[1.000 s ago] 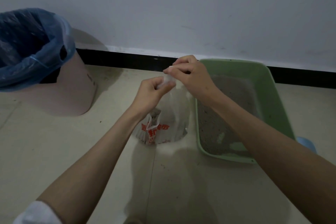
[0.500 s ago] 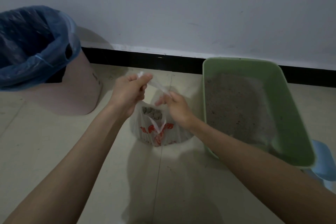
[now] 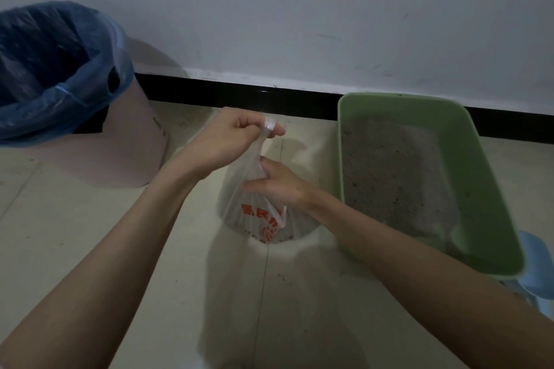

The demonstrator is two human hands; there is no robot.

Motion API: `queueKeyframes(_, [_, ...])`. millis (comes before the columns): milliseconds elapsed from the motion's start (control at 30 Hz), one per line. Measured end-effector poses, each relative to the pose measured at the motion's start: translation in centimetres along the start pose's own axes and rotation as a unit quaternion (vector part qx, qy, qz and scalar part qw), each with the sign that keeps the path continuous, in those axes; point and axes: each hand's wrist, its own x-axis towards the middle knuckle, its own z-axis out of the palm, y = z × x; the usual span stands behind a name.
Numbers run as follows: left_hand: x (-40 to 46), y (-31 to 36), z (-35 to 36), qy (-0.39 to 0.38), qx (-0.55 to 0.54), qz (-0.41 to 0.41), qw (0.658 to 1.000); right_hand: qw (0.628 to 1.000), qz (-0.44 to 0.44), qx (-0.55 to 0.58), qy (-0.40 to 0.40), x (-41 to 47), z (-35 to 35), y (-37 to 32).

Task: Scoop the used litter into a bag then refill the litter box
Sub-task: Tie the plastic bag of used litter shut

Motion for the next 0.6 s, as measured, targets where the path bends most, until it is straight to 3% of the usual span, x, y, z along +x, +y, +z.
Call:
queueKeyframes(267, [0.6, 0.0, 0.2, -0.012, 0.066, 0.034, 0.997, 0.999, -0.030, -0.007, 0.031, 0.6, 0.0, 0.2])
queueKeyframes(467, [1.1, -2.6, -1.1, 0.012, 0.010, -0.022, 1.000, 1.000, -0.007, -0.023, 0.010, 0.4, 0.2, 0.6])
queueKeyframes(600, [0.8, -4.8, -1.4, -0.034, 0.006, -0.057, 0.998, 1.000, 0.015, -0.007, -0.001, 0.4, 0.2, 0.9])
